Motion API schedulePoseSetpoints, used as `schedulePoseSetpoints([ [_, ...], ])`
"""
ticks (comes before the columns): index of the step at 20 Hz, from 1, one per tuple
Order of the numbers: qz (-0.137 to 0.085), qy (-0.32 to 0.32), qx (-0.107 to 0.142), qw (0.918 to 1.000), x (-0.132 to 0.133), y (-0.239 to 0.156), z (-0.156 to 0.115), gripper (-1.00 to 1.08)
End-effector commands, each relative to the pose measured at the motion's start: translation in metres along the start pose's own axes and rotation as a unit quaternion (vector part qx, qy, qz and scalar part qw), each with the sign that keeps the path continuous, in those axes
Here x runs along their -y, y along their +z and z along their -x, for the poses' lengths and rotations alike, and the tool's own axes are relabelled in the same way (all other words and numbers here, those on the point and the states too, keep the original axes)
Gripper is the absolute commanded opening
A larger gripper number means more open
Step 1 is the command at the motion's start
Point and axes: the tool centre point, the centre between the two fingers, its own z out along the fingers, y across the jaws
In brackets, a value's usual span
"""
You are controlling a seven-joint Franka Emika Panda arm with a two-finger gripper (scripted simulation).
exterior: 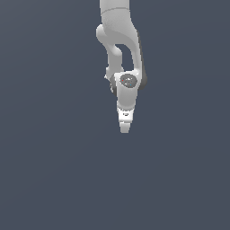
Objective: Pick up the object and move it to a goal position.
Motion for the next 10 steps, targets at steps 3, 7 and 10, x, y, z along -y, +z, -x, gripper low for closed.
schedulePoseSetpoints([
  [3, 0.001, 0.000, 0.000, 1.0000, -0.008, -0.019, 0.009, -1.00],
  [7, 0.000, 0.000, -0.001, 1.0000, -0.019, -0.044, 0.022, -1.00],
  [10, 0.000, 0.000, -0.001, 1.0000, -0.029, -0.068, 0.034, -1.00],
])
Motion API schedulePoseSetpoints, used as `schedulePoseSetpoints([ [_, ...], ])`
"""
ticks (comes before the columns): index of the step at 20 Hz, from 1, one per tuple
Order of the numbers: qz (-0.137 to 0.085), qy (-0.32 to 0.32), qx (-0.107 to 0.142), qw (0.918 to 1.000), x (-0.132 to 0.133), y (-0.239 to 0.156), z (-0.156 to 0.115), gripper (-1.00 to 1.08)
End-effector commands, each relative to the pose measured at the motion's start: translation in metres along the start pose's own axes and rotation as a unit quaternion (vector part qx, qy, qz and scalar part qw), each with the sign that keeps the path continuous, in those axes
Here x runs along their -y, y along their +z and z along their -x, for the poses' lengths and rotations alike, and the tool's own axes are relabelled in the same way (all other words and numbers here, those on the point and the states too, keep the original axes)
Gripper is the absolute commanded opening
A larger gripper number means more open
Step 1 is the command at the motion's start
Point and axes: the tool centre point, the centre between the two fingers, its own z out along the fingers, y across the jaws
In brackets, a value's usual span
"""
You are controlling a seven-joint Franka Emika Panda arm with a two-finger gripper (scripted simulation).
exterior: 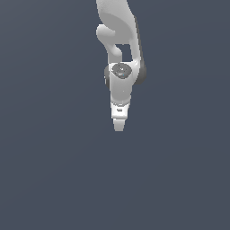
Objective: Pick up the object and move it to a goal position.
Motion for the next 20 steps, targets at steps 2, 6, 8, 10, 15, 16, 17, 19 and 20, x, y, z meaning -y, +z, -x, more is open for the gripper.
schedulePoseSetpoints([
  [2, 0.000, 0.000, -0.001, 1.0000, -0.013, -0.031, 0.015, -1.00],
  [6, 0.000, 0.000, -0.001, 1.0000, -0.029, -0.069, 0.034, -1.00],
  [8, 0.000, 0.000, -0.001, 1.0000, -0.038, -0.088, 0.044, -1.00],
  [10, 0.000, 0.000, -0.001, 1.0000, -0.046, -0.105, 0.052, -1.00],
  [15, 0.000, 0.000, -0.001, 1.0000, -0.062, -0.138, 0.070, -1.00],
  [16, 0.000, 0.000, 0.000, 1.0000, -0.064, -0.143, 0.072, -1.00],
  [17, 0.000, 0.000, 0.000, 1.0000, -0.067, -0.148, 0.075, -1.00],
  [19, 0.000, 0.000, 0.000, 1.0000, -0.071, -0.156, 0.079, -1.00],
  [20, 0.000, 0.001, 0.000, 1.0000, -0.073, -0.159, 0.081, -1.00],
])
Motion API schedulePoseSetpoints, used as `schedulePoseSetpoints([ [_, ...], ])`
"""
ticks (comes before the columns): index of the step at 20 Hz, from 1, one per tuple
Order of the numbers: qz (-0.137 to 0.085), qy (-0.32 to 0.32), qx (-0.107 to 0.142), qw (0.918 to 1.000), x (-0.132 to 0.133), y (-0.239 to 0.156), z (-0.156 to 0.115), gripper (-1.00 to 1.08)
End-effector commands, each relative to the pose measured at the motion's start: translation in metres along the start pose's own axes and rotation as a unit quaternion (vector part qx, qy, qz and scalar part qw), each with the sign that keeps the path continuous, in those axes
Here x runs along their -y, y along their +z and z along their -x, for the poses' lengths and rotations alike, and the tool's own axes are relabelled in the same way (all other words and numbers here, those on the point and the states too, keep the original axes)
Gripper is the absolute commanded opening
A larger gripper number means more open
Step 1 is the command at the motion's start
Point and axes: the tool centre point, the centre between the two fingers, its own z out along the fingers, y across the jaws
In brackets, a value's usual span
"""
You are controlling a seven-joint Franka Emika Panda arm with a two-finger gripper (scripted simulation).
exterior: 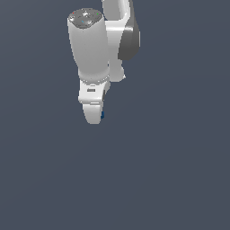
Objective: Pick up the object and move it to a goal position.
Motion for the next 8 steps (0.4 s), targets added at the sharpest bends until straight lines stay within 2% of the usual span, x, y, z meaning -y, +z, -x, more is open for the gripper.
schedulePoseSetpoints([
  [1, -0.001, 0.000, 0.000, 1.0000, -0.0044, -0.0085, 0.0043, -1.00],
  [8, 0.000, 0.000, 0.000, 1.0000, -0.0094, -0.0159, 0.0083, -1.00],
])
